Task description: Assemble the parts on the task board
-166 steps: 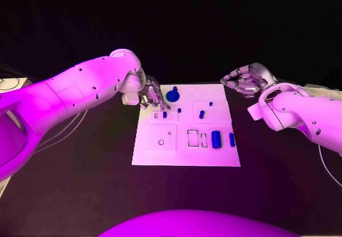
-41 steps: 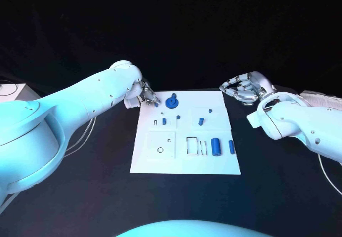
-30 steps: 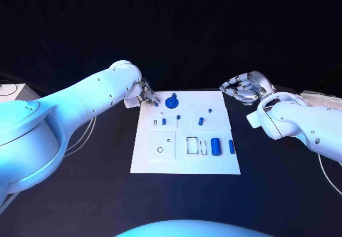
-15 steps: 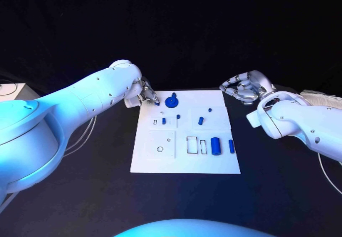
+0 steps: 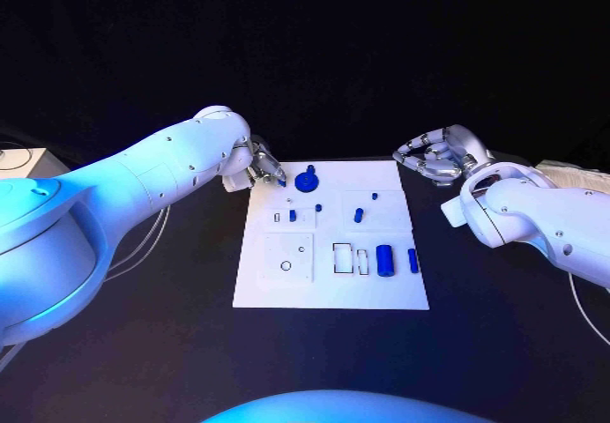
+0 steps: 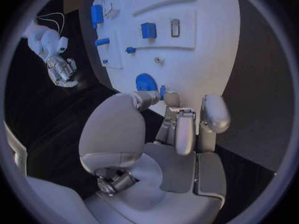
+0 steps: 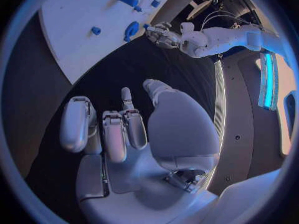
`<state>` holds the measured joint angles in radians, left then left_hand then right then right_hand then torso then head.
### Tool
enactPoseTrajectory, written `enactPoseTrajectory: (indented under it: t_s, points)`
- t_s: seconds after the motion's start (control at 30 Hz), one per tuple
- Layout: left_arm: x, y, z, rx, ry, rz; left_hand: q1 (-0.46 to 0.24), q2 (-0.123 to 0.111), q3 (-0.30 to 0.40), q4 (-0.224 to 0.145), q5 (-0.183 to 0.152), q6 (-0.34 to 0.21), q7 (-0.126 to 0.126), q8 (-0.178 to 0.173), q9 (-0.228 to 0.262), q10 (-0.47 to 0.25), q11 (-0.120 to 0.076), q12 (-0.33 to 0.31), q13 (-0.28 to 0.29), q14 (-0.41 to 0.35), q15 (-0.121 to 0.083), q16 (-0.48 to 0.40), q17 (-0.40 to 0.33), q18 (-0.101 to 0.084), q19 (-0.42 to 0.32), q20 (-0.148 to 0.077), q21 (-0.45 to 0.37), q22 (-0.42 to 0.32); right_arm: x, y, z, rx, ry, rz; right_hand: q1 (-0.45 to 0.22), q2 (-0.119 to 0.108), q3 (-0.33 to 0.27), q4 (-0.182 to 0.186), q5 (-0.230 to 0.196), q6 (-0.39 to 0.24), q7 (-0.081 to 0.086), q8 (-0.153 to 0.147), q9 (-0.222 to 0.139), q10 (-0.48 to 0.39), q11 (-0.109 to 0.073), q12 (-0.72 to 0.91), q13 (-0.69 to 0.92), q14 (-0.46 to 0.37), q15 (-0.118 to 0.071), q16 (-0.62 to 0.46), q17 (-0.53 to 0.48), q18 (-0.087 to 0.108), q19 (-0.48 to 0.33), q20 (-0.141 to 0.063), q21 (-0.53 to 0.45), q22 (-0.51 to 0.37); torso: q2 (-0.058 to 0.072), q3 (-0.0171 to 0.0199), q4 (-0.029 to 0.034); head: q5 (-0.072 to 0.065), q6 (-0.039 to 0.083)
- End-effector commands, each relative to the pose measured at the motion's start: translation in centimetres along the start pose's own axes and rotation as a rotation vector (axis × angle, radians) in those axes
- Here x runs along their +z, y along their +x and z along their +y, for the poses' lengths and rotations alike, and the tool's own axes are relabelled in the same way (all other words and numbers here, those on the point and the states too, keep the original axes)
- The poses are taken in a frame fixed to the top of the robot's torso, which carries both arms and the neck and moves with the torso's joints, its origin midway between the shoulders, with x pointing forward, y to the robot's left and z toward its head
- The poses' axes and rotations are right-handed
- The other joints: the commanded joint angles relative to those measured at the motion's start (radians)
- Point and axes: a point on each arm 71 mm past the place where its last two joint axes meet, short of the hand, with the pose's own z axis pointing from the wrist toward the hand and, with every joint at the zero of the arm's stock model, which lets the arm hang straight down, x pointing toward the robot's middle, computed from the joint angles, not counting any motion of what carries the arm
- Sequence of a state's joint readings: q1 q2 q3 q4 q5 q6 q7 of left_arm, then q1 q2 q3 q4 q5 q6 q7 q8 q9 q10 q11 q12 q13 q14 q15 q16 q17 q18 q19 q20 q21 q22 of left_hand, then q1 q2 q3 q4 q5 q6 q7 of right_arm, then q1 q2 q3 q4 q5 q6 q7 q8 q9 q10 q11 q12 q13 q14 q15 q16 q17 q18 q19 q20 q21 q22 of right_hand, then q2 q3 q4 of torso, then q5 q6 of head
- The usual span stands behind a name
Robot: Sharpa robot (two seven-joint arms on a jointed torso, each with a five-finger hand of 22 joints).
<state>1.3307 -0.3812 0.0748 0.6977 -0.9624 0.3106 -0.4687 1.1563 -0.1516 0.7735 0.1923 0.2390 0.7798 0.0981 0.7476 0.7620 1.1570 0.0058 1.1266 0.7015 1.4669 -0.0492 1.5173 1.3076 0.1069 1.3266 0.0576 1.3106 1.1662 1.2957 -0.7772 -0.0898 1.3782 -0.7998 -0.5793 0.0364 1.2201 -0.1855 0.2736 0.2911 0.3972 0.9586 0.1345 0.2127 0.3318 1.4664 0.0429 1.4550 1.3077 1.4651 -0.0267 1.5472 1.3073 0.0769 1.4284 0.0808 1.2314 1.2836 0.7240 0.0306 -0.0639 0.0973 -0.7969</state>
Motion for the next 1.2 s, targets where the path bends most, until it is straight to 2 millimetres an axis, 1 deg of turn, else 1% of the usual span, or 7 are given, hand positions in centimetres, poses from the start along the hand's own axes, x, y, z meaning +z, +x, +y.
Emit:
enactPoseTrajectory:
  t_s: [0.03, 0.17, 0.27, 0.47, 0.7, 1.0, 1.2]
  points:
    - [-0.3, 0.1, -0.1, -0.036, 0.014, 0.01, -0.017, -0.004, 0.156, -0.172, 0.045, 0.032, -0.021, 0.018, 0.049, 0.019, -0.005, 0.007, 0.012, 0.069, -0.008, 0.008, 0.16, -0.013, 0.012, -0.003, 0.011, 0.014, 0.0, -0.1, -0.1, -0.003, -0.003, 0.006, 0.002, 0.01, -0.005, -0.001, 0.003, -0.005, -0.001, 0.006, 0.001, 0.056, 0.006, 0.005, 0.195, 0.093, 0.006, -0.001, 0.23, 0.003, 0.001, 0.001, 0.004, 0.001, -0.002, 0.0013, 0.0029, 0.001, 0.002]
    - [-1.1, 0.1, 0.1, -0.033, 0.028, 0.006, -0.03, -0.008, 0.155, -0.184, 0.083, 0.044, -0.026, 0.021, 0.043, 0.038, -0.01, 0.012, 0.026, 0.075, -0.012, 0.014, 0.174, -0.016, 0.02, -0.007, 0.02, 0.026, -0.1, -0.4, -0.3, -0.005, 0.001, 0.0, 0.002, 0.01, -0.005, -0.001, 0.004, -0.005, -0.001, 0.006, 0.002, 0.055, 0.006, 0.005, 0.195, 0.093, 0.006, -0.002, 0.23, 0.003, 0.001, 0.001, 0.004, 0.001, -0.007, 0.004, 0.0079, 0.001, 0.0]
    - [-1.9, 0.2, 0.2, -0.021, 0.047, -0.006, -0.036, -0.011, 0.155, -0.191, 0.105, 0.051, -0.029, 0.023, 0.039, 0.05, -0.013, 0.015, 0.034, 0.079, -0.015, 0.018, 0.184, -0.017, 0.025, -0.01, 0.025, 0.032, -0.2, -0.6, -0.5, -0.008, 0.005, -0.005, 0.001, 0.01, -0.005, -0.001, 0.005, -0.005, -0.001, 0.007, 0.002, 0.055, 0.006, 0.003, 0.193, 0.092, 0.006, -0.003, 0.229, 0.003, -0.001, 0.001, 0.0, -0.002, -0.013, 0.0061, 0.0142, -0.002, -0.001]
    - [-3.4, 0.7, 0.0, 0.013, 0.085, -0.026, -0.042, -0.013, 0.156, -0.198, 0.123, 0.06, -0.032, 0.024, 0.036, 0.061, -0.016, 0.018, 0.041, 0.081, -0.018, 0.02, 0.19, -0.019, 0.031, -0.012, 0.03, 0.04, -0.2, -0.9, -0.8, -0.011, 0.01, -0.013, 0.001, 0.01, -0.005, -0.001, 0.005, -0.005, -0.001, 0.007, 0.002, 0.055, 0.006, 0.003, 0.193, 0.092, 0.006, -0.003, 0.229, 0.003, -0.001, 0.001, 0.0, -0.002, -0.019, 0.0085, 0.0203, -0.002, -0.002]
    - [-4.9, 1.8, 0.0, 0.092, 0.123, -0.085, -0.043, -0.014, 0.157, -0.2, 0.127, 0.062, -0.033, 0.024, 0.035, 0.065, -0.017, 0.019, 0.044, 0.081, -0.019, 0.02, 0.19, -0.02, 0.035, -0.013, 0.033, 0.045, -0.3, -1.1, -1.1, -0.013, 0.017, -0.018, 0.001, 0.01, -0.005, -0.001, 0.005, -0.005, -0.001, 0.007, 0.002, 0.055, 0.006, 0.003, 0.193, 0.092, 0.006, -0.003, 0.229, 0.003, -0.001, 0.001, 0.0, -0.002, -0.025, 0.0081, 0.0266, -0.005, -0.009]
    - [-5.3, 3.9, 0.6, 0.127, 0.142, -0.095, -0.045, -0.016, 0.159, -0.203, 0.131, 0.067, -0.035, 0.025, 0.034, 0.074, -0.019, 0.023, 0.053, 0.082, -0.02, 0.021, 0.191, -0.022, 0.041, -0.014, 0.04, 0.054, -0.4, -1.2, -1.3, -0.014, 0.021, -0.018, 0.001, 0.01, -0.005, -0.001, 0.005, -0.005, -0.001, 0.007, 0.002, 0.055, 0.006, 0.003, 0.193, 0.092, 0.006, -0.003, 0.229, 0.003, -0.001, 0.001, 0.0, -0.002, -0.029, 0.0099, 0.0344, -0.006, -0.013]
    - [-5.0, 5.5, 1.1, 0.135, 0.143, -0.081, -0.046, -0.017, 0.159, -0.204, 0.132, 0.068, -0.036, 0.025, 0.033, 0.076, -0.02, 0.025, 0.056, 0.082, -0.021, 0.021, 0.191, -0.023, 0.042, -0.015, 0.041, 0.056, -0.4, -1.2, -1.4, -0.014, 0.022, -0.017, 0.001, 0.01, -0.005, -0.001, 0.005, -0.005, -0.001, 0.007, 0.002, 0.055, 0.006, 0.003, 0.193, 0.092, 0.006, -0.003, 0.229, 0.003, -0.001, 0.001, 0.0, -0.002, -0.027, 0.0094, 0.0335, -0.004, -0.014]
